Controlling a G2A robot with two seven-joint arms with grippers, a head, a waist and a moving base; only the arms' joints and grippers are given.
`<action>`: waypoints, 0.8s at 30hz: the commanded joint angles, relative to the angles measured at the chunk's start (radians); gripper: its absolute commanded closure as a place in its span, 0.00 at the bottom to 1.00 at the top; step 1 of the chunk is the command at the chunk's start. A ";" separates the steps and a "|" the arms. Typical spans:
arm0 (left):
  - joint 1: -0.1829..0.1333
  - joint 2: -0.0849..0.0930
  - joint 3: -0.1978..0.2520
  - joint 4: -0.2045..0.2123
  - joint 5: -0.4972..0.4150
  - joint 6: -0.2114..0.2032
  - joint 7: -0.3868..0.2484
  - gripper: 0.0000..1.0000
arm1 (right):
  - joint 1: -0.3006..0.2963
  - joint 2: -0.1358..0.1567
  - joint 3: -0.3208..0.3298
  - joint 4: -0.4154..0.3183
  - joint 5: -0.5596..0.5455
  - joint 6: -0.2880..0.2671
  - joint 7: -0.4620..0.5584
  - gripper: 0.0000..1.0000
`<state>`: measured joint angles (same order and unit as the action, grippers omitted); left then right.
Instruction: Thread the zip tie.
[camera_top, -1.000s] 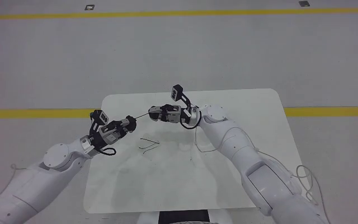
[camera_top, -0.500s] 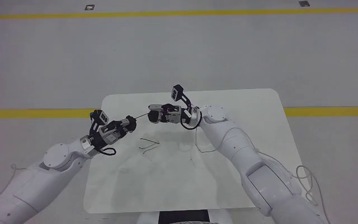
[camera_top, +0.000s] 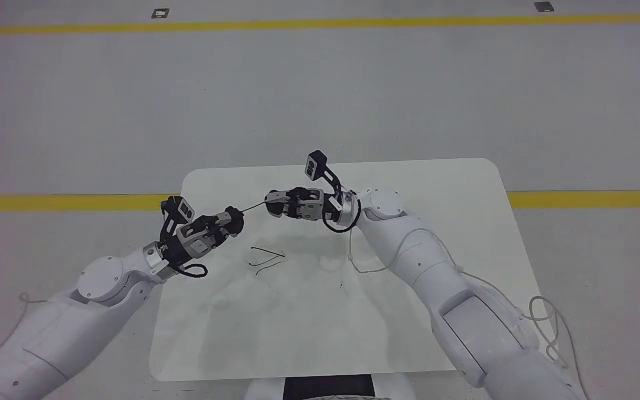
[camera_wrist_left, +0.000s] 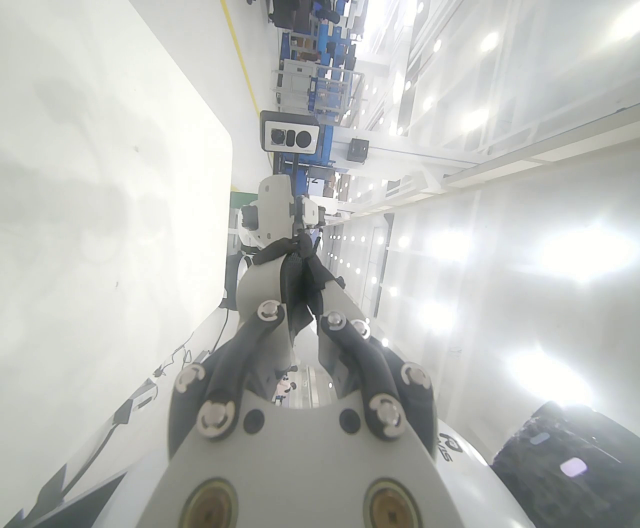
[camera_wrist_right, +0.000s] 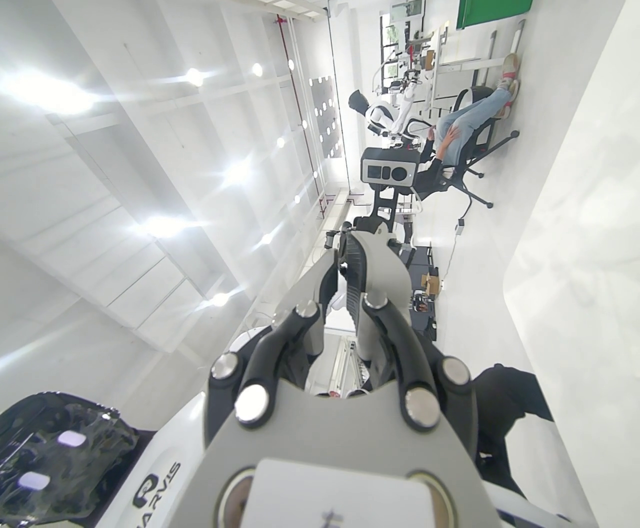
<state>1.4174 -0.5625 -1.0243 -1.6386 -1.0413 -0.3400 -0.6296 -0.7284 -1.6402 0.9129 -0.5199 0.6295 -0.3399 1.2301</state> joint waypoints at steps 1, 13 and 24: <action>0.000 0.000 0.000 0.000 0.000 0.000 0.000 1.00 | 0.000 0.000 0.001 0.000 -0.001 0.001 -0.001 1.00; 0.000 -0.001 0.001 -0.001 0.002 0.004 0.008 0.78 | -0.004 0.000 0.009 -0.002 -0.011 0.000 0.000 1.00; -0.002 -0.024 -0.008 0.000 0.026 0.033 0.002 0.06 | -0.009 -0.004 0.010 -0.002 -0.010 0.006 0.006 1.00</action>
<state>1.4151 -0.5852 -1.0311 -1.6393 -1.0161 -0.3076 -0.6231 -0.7374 -1.6438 0.9235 -0.5223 0.6196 -0.3351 1.2369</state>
